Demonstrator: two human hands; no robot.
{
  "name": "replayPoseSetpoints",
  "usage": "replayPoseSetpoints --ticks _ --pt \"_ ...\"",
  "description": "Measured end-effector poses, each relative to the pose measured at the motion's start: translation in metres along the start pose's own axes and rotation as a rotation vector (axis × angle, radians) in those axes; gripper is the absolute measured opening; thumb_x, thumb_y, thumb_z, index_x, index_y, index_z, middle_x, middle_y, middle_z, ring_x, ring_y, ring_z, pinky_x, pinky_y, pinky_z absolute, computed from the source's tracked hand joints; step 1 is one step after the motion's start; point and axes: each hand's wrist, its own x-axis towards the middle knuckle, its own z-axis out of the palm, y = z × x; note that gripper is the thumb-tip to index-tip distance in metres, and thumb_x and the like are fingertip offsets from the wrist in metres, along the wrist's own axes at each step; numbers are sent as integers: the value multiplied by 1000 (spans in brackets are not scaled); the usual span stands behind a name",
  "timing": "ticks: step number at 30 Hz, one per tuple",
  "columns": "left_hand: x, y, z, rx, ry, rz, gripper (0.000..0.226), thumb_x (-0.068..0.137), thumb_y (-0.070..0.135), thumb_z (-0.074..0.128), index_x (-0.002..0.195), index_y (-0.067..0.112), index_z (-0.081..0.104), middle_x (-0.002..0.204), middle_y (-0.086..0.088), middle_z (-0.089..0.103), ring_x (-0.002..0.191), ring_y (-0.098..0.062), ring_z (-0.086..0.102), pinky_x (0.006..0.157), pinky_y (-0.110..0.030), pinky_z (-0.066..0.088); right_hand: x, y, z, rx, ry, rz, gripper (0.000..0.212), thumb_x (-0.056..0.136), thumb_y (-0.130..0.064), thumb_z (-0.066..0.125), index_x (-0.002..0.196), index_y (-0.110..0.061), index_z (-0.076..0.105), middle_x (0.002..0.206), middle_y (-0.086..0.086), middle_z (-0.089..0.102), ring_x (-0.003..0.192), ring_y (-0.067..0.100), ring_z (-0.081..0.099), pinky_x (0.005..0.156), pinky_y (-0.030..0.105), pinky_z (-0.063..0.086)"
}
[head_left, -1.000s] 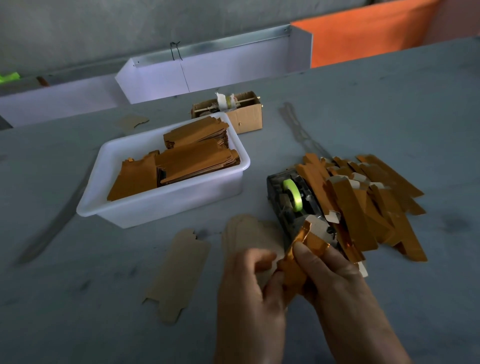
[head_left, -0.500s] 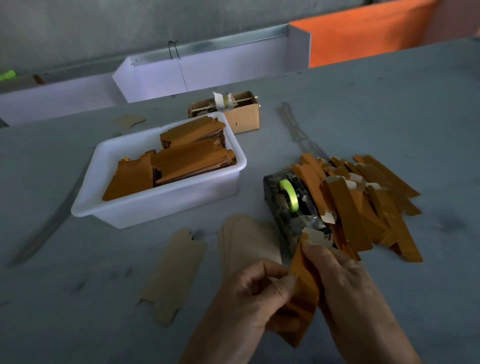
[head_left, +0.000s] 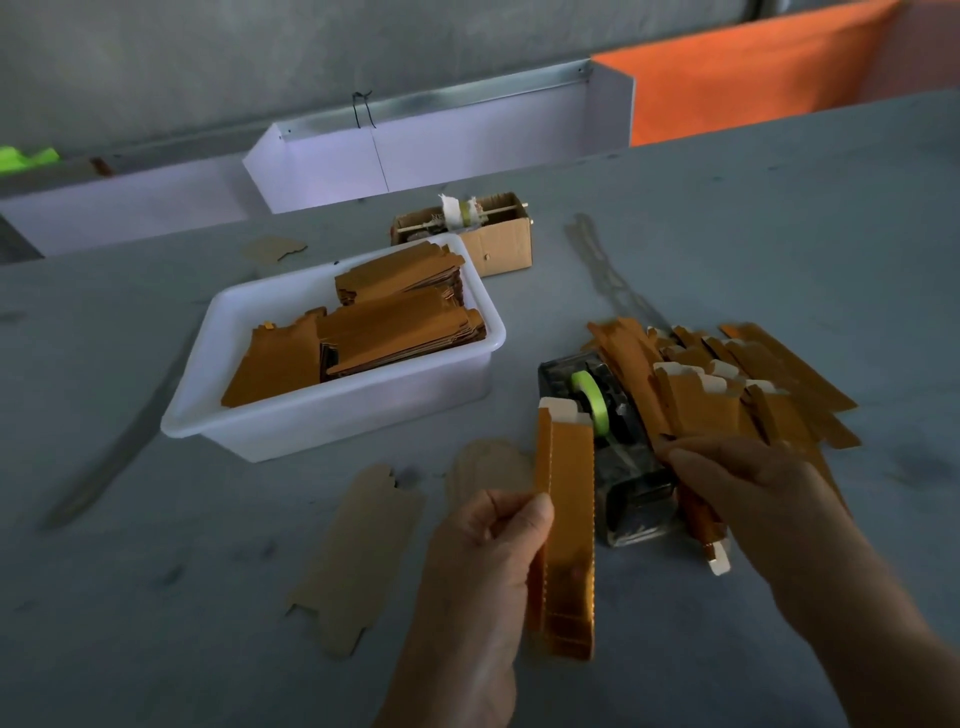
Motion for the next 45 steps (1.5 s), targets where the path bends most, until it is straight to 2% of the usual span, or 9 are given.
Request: replayPoseSetpoints --ticks 4,11,17,26,29,33,36,40,45 --pt "3 -1 15 -78 40 40 17 88 18 65 72 13 66 64 -6 57 57 -17 49 44 -22 37 4 -7 6 -88 -39 -66 17 85 -28 62 70 -37 62 66 -18 60 68 -15 55 54 16 36" --pt "4 -7 33 -145 94 121 23 90 15 62 67 13 63 58 -3 52 44 -4 47 37 -13 37 7 -3 16 -330 -81 -11 5 82 -41 60 77 -40 60 116 -3 53 110 26 48 90 46 46" --pt "8 -16 34 -154 103 143 17 92 17 60 79 6 64 68 -10 56 59 -24 49 44 -25 39 9 -3 19 -302 -73 33 9 81 -40 63 73 -41 60 119 0 52 113 28 47 93 47 45" --pt "11 -25 40 -87 110 205 16 91 17 61 78 9 65 59 -8 54 51 -22 45 45 -30 35 10 -1 23 -237 -39 35 14 83 -33 65 71 -37 61 116 -1 52 112 27 47 93 47 45" --pt "10 -24 40 -14 104 256 16 89 21 64 74 16 66 57 -1 57 53 -18 51 50 -33 39 4 3 29 -14 63 29 4 77 -27 71 75 -28 68 121 -5 51 108 19 50 86 39 48" --pt "7 -22 40 29 74 264 14 89 22 64 76 16 66 60 0 59 59 -20 54 55 -36 42 -7 1 28 408 136 80 26 61 -37 65 79 -18 72 125 -10 52 111 12 53 82 28 48" --pt "7 -19 37 49 51 253 13 90 23 63 80 15 66 67 -4 62 64 -23 56 59 -38 44 -12 2 24 229 152 16 1 75 -24 70 74 -23 70 125 -13 49 113 7 48 77 19 40" --pt "5 -17 35 21 19 222 14 91 24 62 83 13 66 70 -5 62 63 -19 55 57 -33 44 -16 10 24 10 167 -23 12 80 -21 70 70 -26 67 120 -12 48 113 12 47 86 31 40" --pt "5 -13 34 -48 11 187 15 91 22 62 79 14 64 60 5 58 54 -9 51 47 -21 40 -18 9 25 -24 181 -38 13 80 -19 69 69 -22 66 125 -10 50 110 12 47 82 27 38"
